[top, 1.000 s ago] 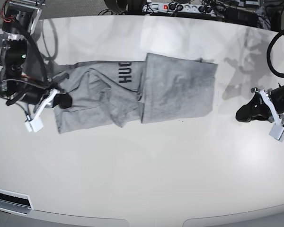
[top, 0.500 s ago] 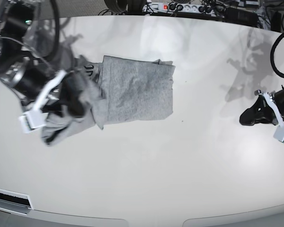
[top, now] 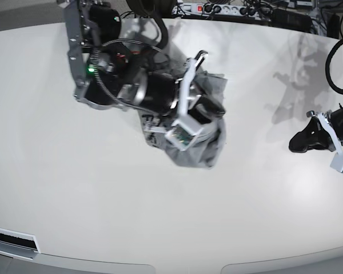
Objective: Layout the t-shirt on the table in an organized manner, then fold the t-shirt properly
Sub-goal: 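Fold the lifted end over the stack with the right gripper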
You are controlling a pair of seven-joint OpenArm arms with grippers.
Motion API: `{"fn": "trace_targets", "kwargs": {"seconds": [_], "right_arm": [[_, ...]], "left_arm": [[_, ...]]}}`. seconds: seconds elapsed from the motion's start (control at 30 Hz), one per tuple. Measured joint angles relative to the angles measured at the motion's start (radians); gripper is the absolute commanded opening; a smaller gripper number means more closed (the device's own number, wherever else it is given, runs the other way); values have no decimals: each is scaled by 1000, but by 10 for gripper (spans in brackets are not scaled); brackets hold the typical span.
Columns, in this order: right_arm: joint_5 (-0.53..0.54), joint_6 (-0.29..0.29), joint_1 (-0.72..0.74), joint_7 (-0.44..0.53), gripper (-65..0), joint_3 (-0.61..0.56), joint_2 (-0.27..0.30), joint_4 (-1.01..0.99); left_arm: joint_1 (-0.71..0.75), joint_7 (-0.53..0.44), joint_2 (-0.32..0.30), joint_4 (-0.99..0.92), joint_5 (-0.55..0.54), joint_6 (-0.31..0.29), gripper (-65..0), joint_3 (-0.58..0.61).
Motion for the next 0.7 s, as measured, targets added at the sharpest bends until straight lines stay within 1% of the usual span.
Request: {"fn": "trace_targets", "kwargs": {"seconds": [0.03,0.07,0.1,0.17,0.23,0.27,0.3,0.33,0.37,0.4,0.43,0.47,0.5,0.57,0.7], "right_arm": [[-14,-30,18,12,-256,-30,0,-4],[-27,-69,37,18,-177,-55,-1,-4],[-46,-97,58,18,-135,-73,-3,-4],[-56,-106,102,13,-129,-84,-2,-4],[-71,-106,143,13,-129,-84,-3,-4],[-105,-106,157,16,-130,-79,-3,-4],[-153,-106,166,16,-134,-72,-3,-4],[-206,-106,167,14,-157,-60,-3,-4],[-251,-106,166,13,-212,-45,-2,-4],[-288,-106,165,13,-303,-29,-2,-6],[-309,-106,167,26,-422,-13,0,-17],[-307,-106,171,57,-555,2,6,-39],[-306,-105,179,90,-650,15,16,-71],[-310,-87,206,129,-650,37,40,-155],[-314,-65,278,142,-650,50,70,-352]], "left_arm": [[0,0,0,0,0,0,-650,0],[0,0,0,0,0,0,-650,0],[0,0,0,0,0,0,-650,0],[0,1,0,0,-4,0,-650,0],[0,14,-6,0,-48,-2,-650,0],[-1,36,-10,0,-74,-32,-650,0],[0,69,-15,3,-128,-32,-650,0],[0,104,-18,7,-174,-31,-650,0],[0,158,-21,16,-219,-28,-650,-1],[0,220,-22,33,-251,-30,-650,0],[1,263,-21,54,-279,-30,-650,5],[1,275,-19,80,-285,-32,-650,15],[0,282,-17,108,-285,-30,-650,31],[-3,292,-13,170,-270,-33,-650,78],[0,291,15,282,-151,-32,-650,224]]}}
